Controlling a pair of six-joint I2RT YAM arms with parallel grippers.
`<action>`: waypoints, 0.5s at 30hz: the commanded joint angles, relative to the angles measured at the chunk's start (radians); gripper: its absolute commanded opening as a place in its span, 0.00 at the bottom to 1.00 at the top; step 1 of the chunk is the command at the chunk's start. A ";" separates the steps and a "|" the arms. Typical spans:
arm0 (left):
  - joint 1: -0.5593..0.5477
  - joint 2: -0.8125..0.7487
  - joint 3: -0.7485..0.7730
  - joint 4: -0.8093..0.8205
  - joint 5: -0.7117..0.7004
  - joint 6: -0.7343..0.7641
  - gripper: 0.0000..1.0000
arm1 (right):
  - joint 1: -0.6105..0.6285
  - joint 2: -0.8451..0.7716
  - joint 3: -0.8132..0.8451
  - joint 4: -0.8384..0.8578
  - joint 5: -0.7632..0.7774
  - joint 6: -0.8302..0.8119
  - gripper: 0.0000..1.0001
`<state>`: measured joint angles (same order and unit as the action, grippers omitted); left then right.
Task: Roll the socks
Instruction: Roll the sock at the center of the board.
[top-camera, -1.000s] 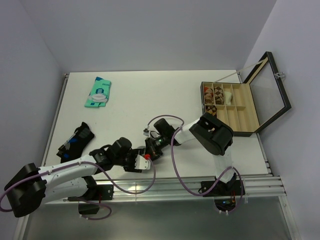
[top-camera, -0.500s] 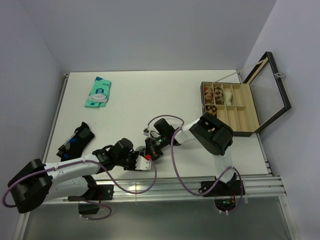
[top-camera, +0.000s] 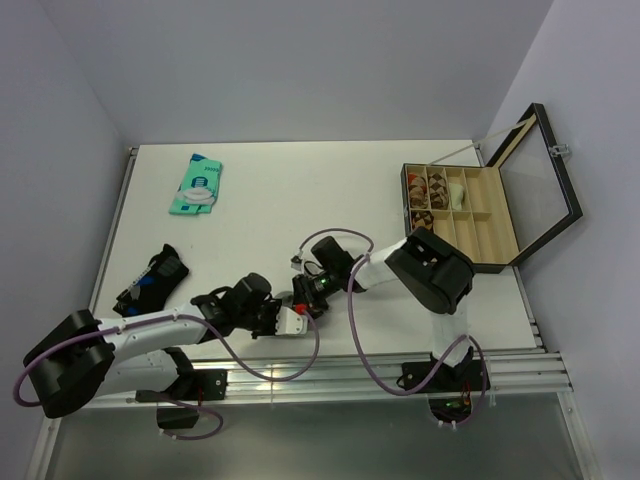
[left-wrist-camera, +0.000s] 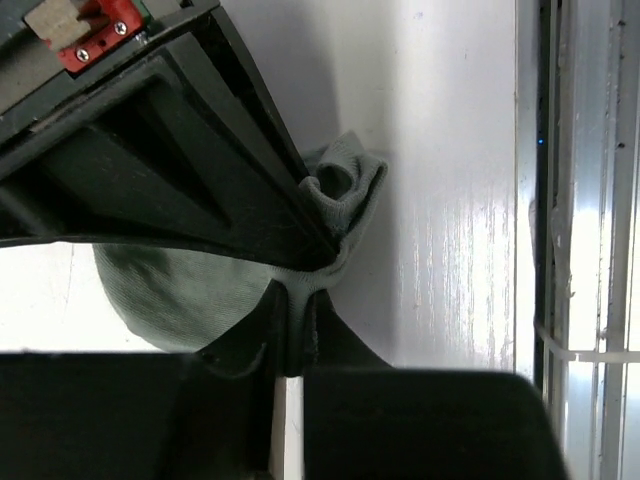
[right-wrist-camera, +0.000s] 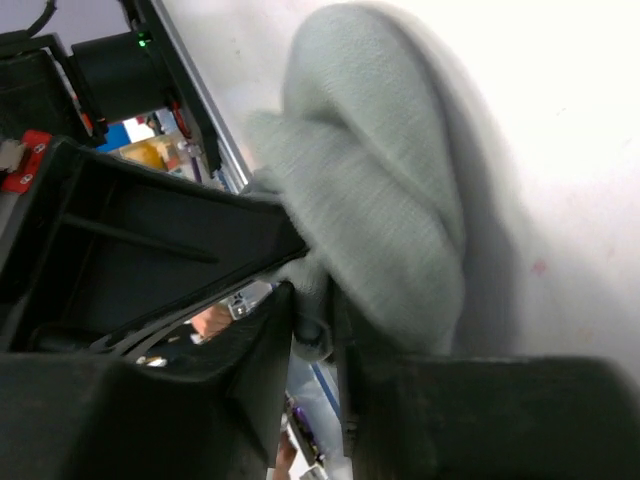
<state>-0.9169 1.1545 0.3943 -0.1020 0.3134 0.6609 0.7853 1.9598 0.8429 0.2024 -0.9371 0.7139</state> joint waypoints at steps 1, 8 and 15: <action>-0.002 0.028 0.020 -0.097 0.036 -0.015 0.01 | -0.011 -0.047 -0.044 -0.064 0.205 -0.036 0.33; 0.102 0.060 0.084 -0.233 0.150 0.058 0.00 | -0.020 -0.223 -0.131 -0.031 0.368 0.010 0.48; 0.317 0.164 0.202 -0.430 0.326 0.200 0.00 | -0.064 -0.454 -0.260 -0.014 0.561 0.039 0.47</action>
<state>-0.6403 1.2755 0.5499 -0.3748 0.5407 0.7742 0.7368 1.6077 0.6178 0.1780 -0.5251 0.7429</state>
